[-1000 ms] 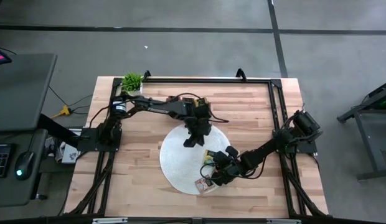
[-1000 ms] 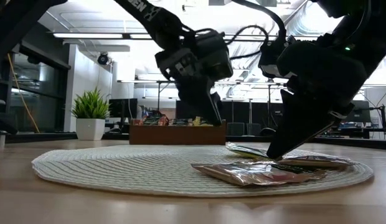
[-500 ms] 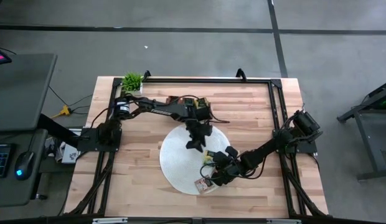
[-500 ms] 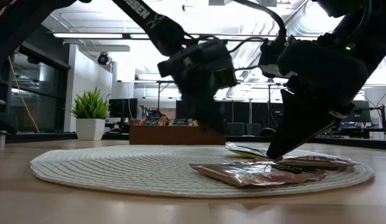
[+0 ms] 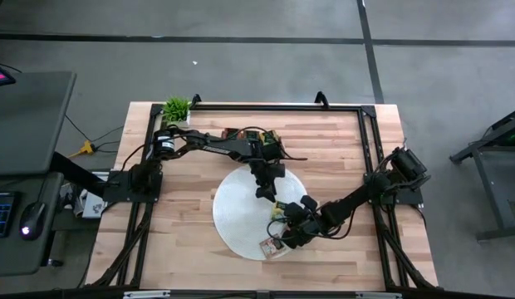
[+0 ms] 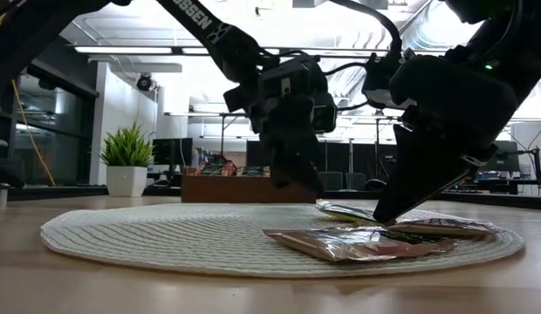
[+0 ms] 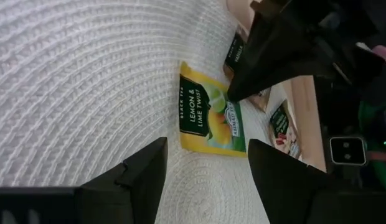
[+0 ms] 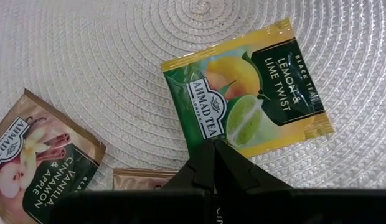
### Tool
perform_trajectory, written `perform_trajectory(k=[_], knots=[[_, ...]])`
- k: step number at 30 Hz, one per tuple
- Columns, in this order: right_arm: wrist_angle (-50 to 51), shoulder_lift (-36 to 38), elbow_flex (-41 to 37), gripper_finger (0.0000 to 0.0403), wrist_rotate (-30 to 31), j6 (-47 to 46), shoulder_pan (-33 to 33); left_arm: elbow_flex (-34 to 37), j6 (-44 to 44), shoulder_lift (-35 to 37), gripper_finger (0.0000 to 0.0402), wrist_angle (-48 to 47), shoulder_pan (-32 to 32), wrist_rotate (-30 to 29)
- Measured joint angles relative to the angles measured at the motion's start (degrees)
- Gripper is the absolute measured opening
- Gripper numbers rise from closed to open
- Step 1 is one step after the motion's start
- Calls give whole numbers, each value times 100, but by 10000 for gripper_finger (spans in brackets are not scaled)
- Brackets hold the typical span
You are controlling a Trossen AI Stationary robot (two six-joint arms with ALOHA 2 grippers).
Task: Pick & Place Tea
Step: Put the yellow tea bag into the right section of the wooden organizer
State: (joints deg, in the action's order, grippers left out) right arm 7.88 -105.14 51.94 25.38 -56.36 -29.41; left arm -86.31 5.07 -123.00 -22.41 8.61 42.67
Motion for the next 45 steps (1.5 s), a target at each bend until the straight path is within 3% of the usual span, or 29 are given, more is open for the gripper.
perform_trajectory(k=[9, 18, 45], knots=[[1, -2, 0, 0, 64, 29, -2, 1, 479, 2, 221, 2, 2, -312], [-29, -4, -2, 0, 86, 117, 0, 6, 1071, -210, 221, 173, -1, -71], [-293, -7, -2, 0, 132, 562, 251, 3, 1195, -280, 220, 299, -228, 111]])
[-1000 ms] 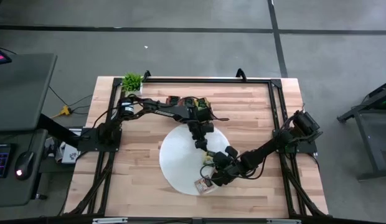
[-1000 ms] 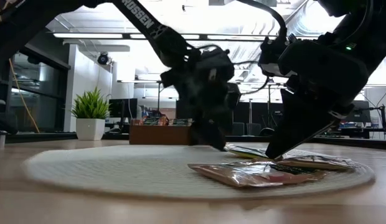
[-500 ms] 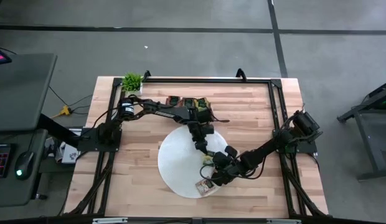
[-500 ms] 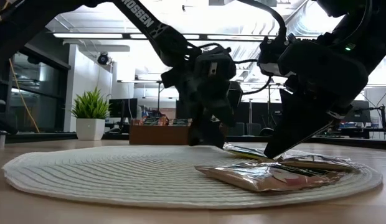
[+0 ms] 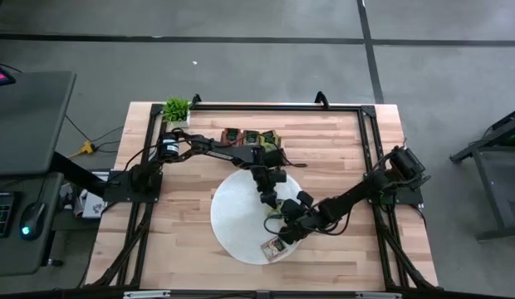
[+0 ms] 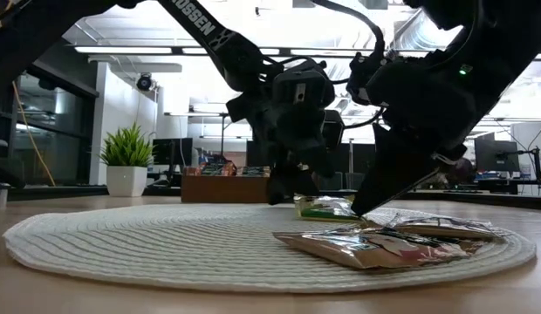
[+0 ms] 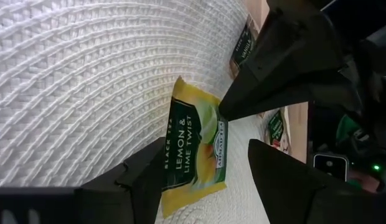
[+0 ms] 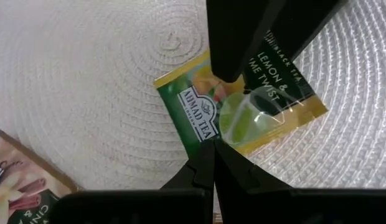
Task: Pick & Place Tea
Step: Put the yellow tea bag into the right section of the wooden organizer
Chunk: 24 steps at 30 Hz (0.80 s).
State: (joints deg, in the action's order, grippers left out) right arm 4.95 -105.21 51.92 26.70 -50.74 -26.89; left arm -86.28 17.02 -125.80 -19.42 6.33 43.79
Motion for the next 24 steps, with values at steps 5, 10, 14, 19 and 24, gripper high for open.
perform_trajectory(k=[5, 10, 14, 19, 24], knots=[[7, 0, 0, 0, -8, 2, -2, 0, -20, 0, 196, -15, 2, 33], [11, 0, 0, 0, -24, -7, -2, 0, -20, 0, 127, -24, 2, 208], [11, 0, 0, 0, -24, -13, -2, 0, -22, 0, 72, -24, 2, 241], [11, 0, 0, 0, -30, -22, -2, 0, -275, 0, 10, -28, 2, 308], [22, 114, 7, 0, -114, -22, -18, 0, -471, 0, 3, -57, 2, 278]])
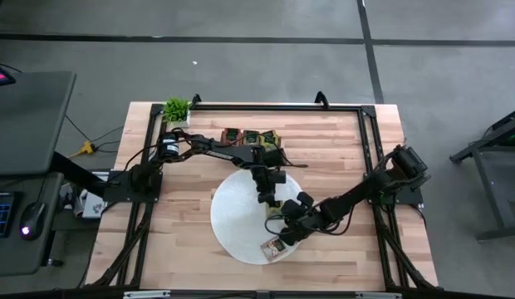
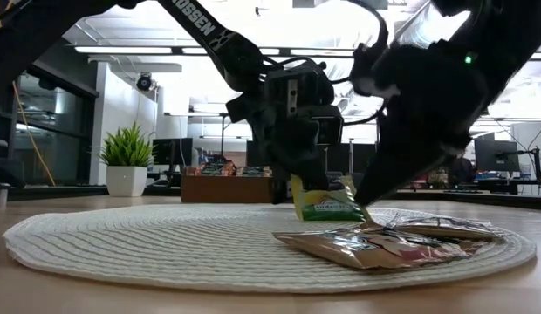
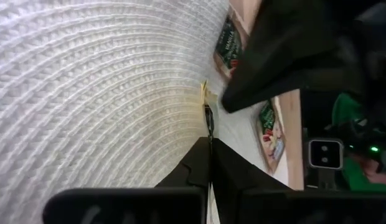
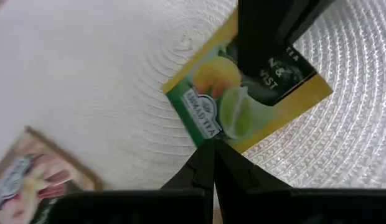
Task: Pick & Place Tea
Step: Put the yellow tea bag into the right section of the wooden organizer
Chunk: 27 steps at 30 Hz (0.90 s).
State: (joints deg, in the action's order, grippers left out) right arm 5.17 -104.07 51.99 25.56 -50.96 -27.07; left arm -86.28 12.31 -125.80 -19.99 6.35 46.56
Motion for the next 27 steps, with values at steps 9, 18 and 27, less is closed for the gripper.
perform_trajectory(k=[9, 18, 27], knots=[[778, 887, 4, 0, 63, -92, -83, 1, -228, 58, 1, -197, 137, -108], [1963, 1907, 7, 0, 51, -602, -336, -1040, -1601, 425, 0, -2206, 486, -806], [2071, 2135, 6, 0, 163, -704, -422, -2977, -3376, 426, 0, -4024, 791, -2981]])
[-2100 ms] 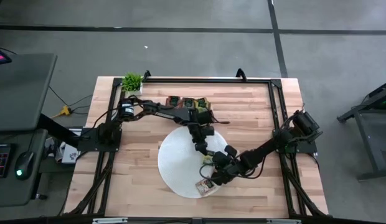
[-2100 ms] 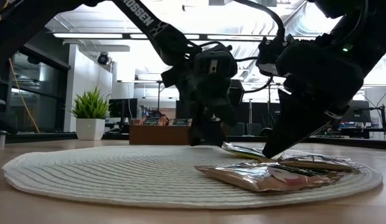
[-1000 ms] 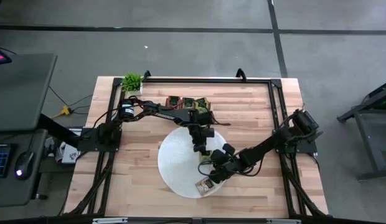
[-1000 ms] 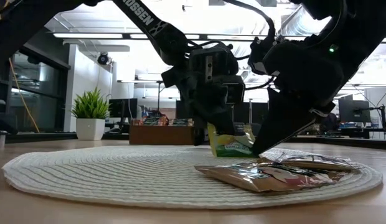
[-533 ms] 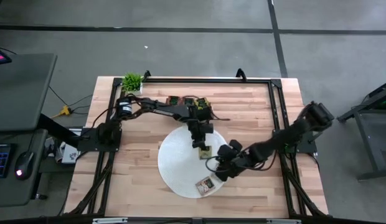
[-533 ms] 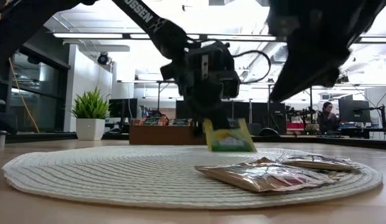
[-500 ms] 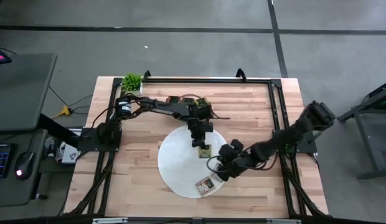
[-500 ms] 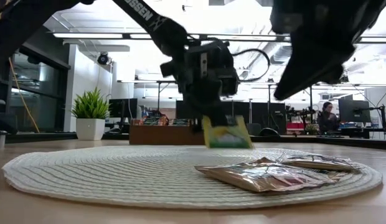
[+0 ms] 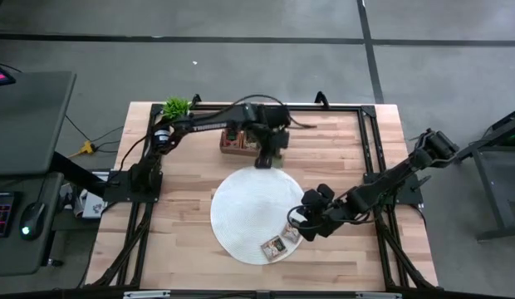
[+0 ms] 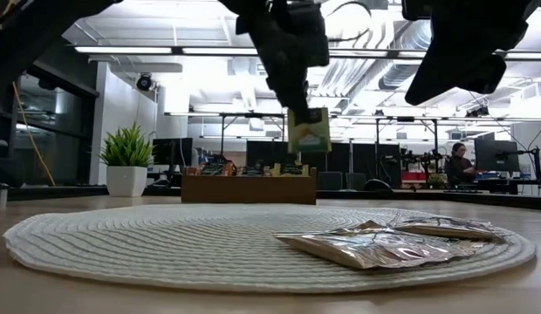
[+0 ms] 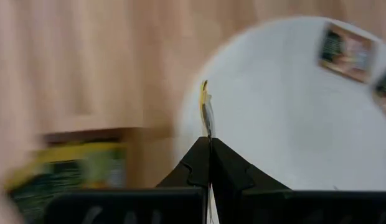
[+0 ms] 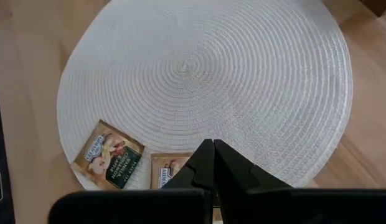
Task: Pick & Place Tea
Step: Put the yellow tea bag into the right section of the wooden organizer
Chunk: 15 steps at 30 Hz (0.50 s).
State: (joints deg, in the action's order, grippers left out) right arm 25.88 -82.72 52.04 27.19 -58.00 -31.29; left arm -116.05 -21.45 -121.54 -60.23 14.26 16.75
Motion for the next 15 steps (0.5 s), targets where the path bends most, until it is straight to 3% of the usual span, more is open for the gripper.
perform_trajectory(k=[9, 15], knots=[[4, -2, -12, 0, 137, -25, -2, -369, -398, -5, 0, -257, 565, -775], [5, -2, -15, 0, 171, -9, -2, -369, -682, -45, 0, -298, 877, -746]])
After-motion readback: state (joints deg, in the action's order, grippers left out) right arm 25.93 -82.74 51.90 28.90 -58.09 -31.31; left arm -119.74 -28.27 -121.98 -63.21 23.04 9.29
